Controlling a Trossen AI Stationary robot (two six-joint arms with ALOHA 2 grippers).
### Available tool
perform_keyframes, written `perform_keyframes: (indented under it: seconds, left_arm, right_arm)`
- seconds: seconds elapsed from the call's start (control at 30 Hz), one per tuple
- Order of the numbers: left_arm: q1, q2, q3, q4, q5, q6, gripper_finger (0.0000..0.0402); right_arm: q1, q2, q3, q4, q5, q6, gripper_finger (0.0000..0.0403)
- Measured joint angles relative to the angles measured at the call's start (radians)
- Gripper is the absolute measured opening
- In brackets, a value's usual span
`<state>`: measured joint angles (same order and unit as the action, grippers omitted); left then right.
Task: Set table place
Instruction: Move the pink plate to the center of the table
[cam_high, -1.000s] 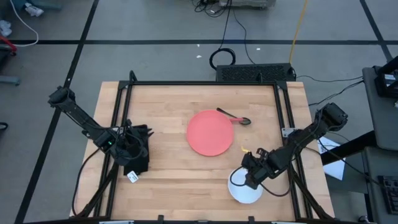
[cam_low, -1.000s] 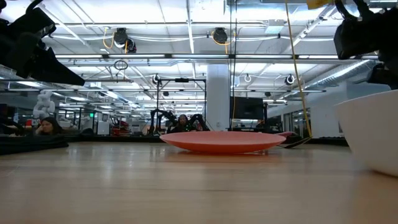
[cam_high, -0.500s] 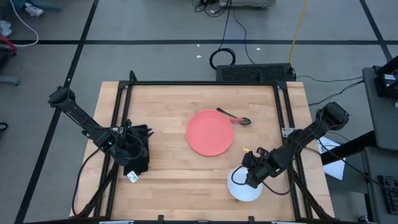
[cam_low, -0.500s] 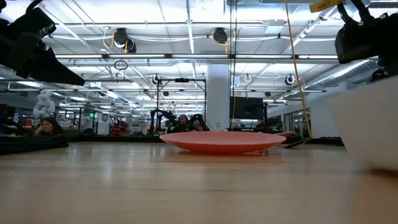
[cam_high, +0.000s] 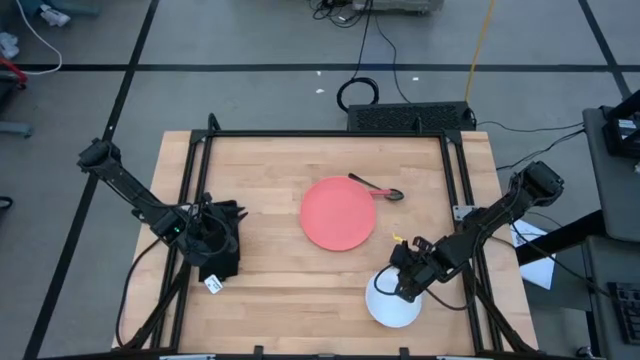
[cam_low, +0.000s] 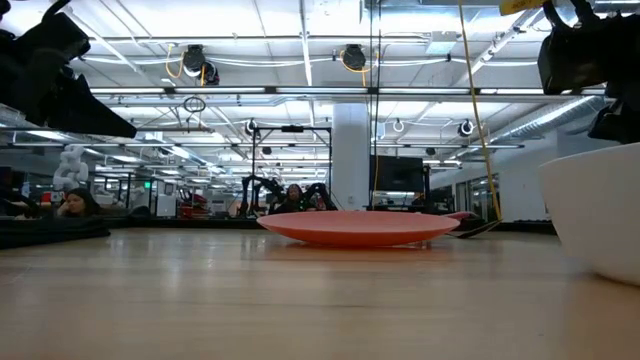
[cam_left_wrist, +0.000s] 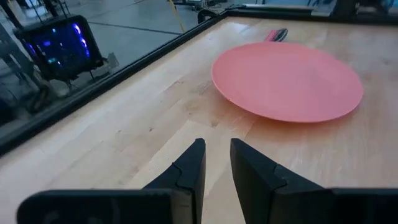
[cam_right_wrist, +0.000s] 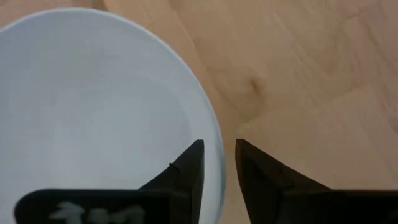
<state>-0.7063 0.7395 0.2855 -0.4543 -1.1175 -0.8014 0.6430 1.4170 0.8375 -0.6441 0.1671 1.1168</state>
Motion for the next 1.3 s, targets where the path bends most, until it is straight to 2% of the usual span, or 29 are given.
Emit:
perform_keyframes:
  seconds: [0.1,0.2,0.43,0.57,0.73,1.03,1.3]
  left_arm:
    - [0.006,0.002,0.0,0.045,0.029,-0.049,0.0081]
    - [0.053,0.031,0.0,0.15,0.139,-0.036,0.0081]
    - [0.237,0.241,0.0,0.478,0.459,0.246,0.0081]
    - [0.347,0.377,0.0,0.654,0.539,0.339,0.0084]
    - [0.499,0.5,0.0,0.839,0.608,0.312,0.0093]
    - [0.747,0.626,0.0,1.03,1.017,0.206,0.0121]
    - [0.855,0.65,0.027,1.062,1.164,0.152,0.0129]
  right_arm:
    - [0.0,0.0,0.0,0.003,0.024,-0.018,0.0096]
    - [0.0,-0.001,0.001,0.005,0.063,-0.044,0.0108]
    - [0.0,-0.051,0.002,0.051,0.143,-0.127,0.013]
    - [0.0,-0.106,0.002,0.076,0.187,-0.183,0.0138]
    - [-0.001,-0.17,0.002,0.078,0.251,-0.26,0.0141]
    - [-0.002,-0.225,0.002,0.077,0.308,-0.381,0.0141]
    - [-0.002,-0.225,0.002,0.077,0.308,-0.449,0.0141]
